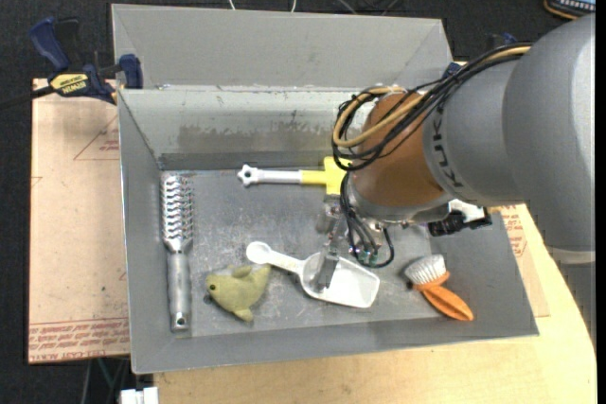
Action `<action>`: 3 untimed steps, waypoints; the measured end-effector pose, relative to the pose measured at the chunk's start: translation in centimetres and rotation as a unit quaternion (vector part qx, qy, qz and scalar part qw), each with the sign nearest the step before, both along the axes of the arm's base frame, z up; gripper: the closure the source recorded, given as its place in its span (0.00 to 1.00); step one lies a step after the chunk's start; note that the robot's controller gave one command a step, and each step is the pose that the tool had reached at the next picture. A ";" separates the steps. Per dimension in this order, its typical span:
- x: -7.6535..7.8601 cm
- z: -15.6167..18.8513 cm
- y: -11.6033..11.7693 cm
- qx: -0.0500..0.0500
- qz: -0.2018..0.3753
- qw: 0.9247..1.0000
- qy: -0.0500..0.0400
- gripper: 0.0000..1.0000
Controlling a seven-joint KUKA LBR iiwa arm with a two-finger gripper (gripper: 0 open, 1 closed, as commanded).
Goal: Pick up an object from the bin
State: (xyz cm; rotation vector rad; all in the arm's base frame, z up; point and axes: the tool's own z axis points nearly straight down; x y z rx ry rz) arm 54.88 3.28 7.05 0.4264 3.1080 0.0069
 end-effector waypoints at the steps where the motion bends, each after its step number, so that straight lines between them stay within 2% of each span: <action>1: 0.4 0.0 0.5 0.000 0.016 1.000 -0.001 0.00; 2: 0.4 0.1 0.1 0.001 -0.023 1.000 -0.002 1.00; 3: 0.4 0.1 0.1 0.001 -0.023 1.000 -0.002 1.00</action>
Offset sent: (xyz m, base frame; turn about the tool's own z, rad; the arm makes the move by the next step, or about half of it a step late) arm 0.0027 0.0005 -0.0005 0.0496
